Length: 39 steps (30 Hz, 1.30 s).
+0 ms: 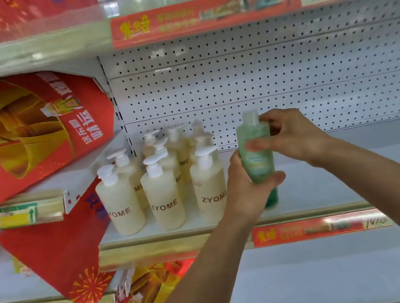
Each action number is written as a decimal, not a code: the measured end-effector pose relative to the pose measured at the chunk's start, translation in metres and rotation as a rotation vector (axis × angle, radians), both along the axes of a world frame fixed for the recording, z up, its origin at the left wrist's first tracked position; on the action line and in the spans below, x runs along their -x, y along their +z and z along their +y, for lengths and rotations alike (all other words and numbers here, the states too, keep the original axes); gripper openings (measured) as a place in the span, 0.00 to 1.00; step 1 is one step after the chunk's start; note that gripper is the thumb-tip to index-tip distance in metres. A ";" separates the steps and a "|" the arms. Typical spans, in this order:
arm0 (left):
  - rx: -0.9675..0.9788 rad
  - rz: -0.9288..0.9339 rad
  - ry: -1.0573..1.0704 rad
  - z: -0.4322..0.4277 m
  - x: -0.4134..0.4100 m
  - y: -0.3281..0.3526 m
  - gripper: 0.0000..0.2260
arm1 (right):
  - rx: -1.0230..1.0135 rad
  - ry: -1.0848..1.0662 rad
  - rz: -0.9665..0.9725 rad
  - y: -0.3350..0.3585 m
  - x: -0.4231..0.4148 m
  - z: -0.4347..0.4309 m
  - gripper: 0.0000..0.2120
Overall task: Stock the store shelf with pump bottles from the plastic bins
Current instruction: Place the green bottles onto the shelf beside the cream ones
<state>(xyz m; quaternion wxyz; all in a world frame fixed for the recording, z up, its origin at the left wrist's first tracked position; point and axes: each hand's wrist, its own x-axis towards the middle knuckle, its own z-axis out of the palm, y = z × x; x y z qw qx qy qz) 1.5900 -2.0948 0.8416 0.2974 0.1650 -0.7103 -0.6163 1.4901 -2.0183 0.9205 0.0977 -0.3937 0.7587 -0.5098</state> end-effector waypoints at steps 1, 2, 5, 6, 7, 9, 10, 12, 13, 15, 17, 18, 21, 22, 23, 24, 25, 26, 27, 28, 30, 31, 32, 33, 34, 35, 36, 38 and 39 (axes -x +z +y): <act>0.002 -0.008 -0.004 -0.001 0.012 -0.002 0.28 | -0.001 -0.012 0.000 0.000 0.014 -0.004 0.24; 0.009 -0.021 0.007 -0.002 0.024 -0.005 0.28 | -0.002 -0.016 0.001 -0.001 0.027 -0.009 0.24; 0.046 -0.090 0.072 -0.011 0.058 -0.014 0.25 | -0.024 -0.030 0.008 -0.007 0.063 -0.028 0.26; 0.043 -0.112 0.084 -0.015 0.068 -0.017 0.23 | -0.035 -0.038 0.008 -0.010 0.074 -0.035 0.27; 0.034 -0.135 0.091 -0.021 0.078 -0.020 0.22 | -0.045 -0.040 0.002 -0.014 0.085 -0.043 0.28; 0.005 -0.181 0.110 -0.033 0.096 -0.027 0.21 | -0.053 -0.033 -0.029 -0.021 0.102 -0.058 0.28; -0.015 -0.196 0.120 -0.038 0.103 -0.030 0.21 | -0.054 -0.027 -0.040 -0.025 0.109 -0.065 0.28; -0.057 -0.212 0.144 -0.047 0.117 -0.036 0.24 | -0.063 -0.013 -0.041 -0.030 0.119 -0.079 0.29; -0.069 -0.219 0.164 -0.051 0.123 -0.039 0.25 | -0.073 -0.009 -0.034 -0.032 0.123 -0.086 0.30; -0.076 -0.241 0.208 -0.055 0.133 -0.042 0.25 | -0.089 -0.013 -0.024 -0.035 0.131 -0.096 0.31; -0.069 -0.269 0.241 -0.059 0.139 -0.045 0.26 | -0.086 -0.005 -0.040 -0.036 0.138 -0.103 0.31; -0.068 -0.274 0.249 -0.060 0.142 -0.046 0.27 | -0.084 0.002 -0.049 -0.037 0.141 -0.106 0.31; -0.095 -0.260 0.252 -0.062 0.145 -0.049 0.28 | -0.085 0.010 -0.053 -0.037 0.146 -0.108 0.30; -0.097 -0.258 0.251 -0.063 0.145 -0.050 0.28 | -0.090 0.012 -0.053 -0.037 0.147 -0.108 0.30; -0.092 -0.260 0.252 -0.063 0.145 -0.050 0.28 | -0.097 0.015 -0.052 -0.037 0.147 -0.108 0.29; -0.080 -0.263 0.252 -0.064 0.145 -0.051 0.28 | -0.105 0.021 -0.053 -0.037 0.147 -0.107 0.29; -0.065 -0.268 0.253 -0.064 0.145 -0.051 0.28 | -0.111 0.025 -0.053 -0.037 0.146 -0.107 0.29; -0.052 -0.276 0.255 -0.065 0.145 -0.050 0.27 | -0.117 0.023 -0.048 -0.037 0.145 -0.107 0.29; -0.039 -0.288 0.259 -0.066 0.145 -0.049 0.27 | -0.128 0.010 -0.030 -0.036 0.142 -0.107 0.29; -0.023 -0.306 0.261 -0.066 0.145 -0.048 0.26 | -0.144 -0.006 -0.004 -0.036 0.139 -0.106 0.29; 0.035 -0.357 0.260 -0.066 0.143 -0.043 0.25 | -0.192 -0.027 0.055 -0.036 0.133 -0.104 0.30; 0.084 -0.397 0.258 -0.065 0.141 -0.041 0.25 | -0.234 -0.037 0.097 -0.036 0.129 -0.103 0.31; 0.151 -0.442 0.254 -0.064 0.138 -0.040 0.25 | -0.292 -0.058 0.166 -0.035 0.126 -0.101 0.33; 0.234 -0.485 0.245 -0.061 0.132 -0.038 0.26 | -0.363 -0.095 0.266 -0.034 0.122 -0.098 0.35; 0.324 -0.518 0.229 -0.057 0.126 -0.037 0.26 | -0.424 -0.145 0.380 -0.033 0.118 -0.094 0.34; 0.412 -0.539 0.208 -0.051 0.118 -0.036 0.27 | -0.460 -0.195 0.481 -0.031 0.112 -0.088 0.33; 0.490 -0.549 0.190 -0.044 0.109 -0.036 0.28 | -0.464 -0.231 0.551 -0.031 0.105 -0.081 0.30; 0.629 -0.542 0.181 -0.031 0.089 -0.035 0.26 | -0.390 -0.271 0.632 -0.031 0.088 -0.063 0.23; 0.687 -0.528 0.182 -0.024 0.076 -0.035 0.25 | -0.340 -0.292 0.661 -0.032 0.079 -0.053 0.20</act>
